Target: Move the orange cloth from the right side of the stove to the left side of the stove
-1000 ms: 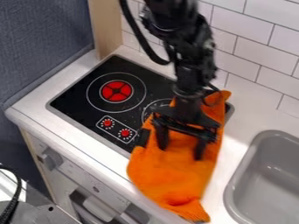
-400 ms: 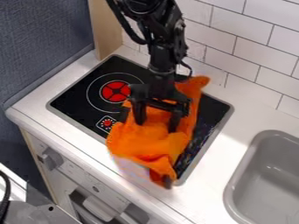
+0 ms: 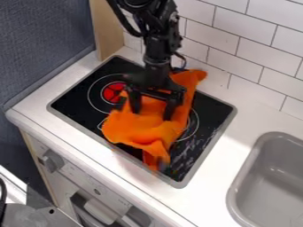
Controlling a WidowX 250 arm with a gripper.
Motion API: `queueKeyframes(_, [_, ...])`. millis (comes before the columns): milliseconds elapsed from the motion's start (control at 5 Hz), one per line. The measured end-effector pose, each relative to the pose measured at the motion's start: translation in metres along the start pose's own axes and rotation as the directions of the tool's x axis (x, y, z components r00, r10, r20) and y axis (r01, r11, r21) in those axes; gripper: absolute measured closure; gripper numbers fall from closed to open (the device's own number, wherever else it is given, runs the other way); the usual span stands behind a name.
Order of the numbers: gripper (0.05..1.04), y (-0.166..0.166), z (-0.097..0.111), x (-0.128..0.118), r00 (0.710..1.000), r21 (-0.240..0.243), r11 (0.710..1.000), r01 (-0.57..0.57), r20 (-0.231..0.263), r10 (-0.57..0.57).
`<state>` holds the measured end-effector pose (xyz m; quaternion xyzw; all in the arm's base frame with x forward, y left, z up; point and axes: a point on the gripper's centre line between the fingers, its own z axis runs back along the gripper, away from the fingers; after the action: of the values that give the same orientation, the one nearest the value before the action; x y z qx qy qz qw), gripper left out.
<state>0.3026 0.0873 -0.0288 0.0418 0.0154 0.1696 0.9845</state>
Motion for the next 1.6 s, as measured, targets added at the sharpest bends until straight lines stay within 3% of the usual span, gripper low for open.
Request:
queueKeyframes(400, [0.081, 0.068, -0.004, 0.001, 0.993, 0.052, 0.991, -0.121, 0.006, 0.121])
queueKeyframes(600, [0.081, 0.088, -0.003, -0.002, 0.994, 0.081, 0.991, -0.107, 0.004, 0.107])
queueKeyframes(1000, [0.083, 0.093, 0.006, -0.005, 0.995, 0.075, 0.993, -0.091, -0.026, 0.094])
queueKeyframes(1200, [0.084, 0.094, 0.025, -0.001, 0.994, 0.056, 0.993, -0.100, -0.039, 0.102])
queueKeyframes(1400, [0.084, 0.095, 0.066, 0.007, 0.991, 0.004, 0.994, -0.112, 0.073, 0.112])
queueKeyframes(1600, [0.084, 0.092, 0.084, 0.005, 0.987, -0.042, 0.991, -0.125, 0.095, 0.129])
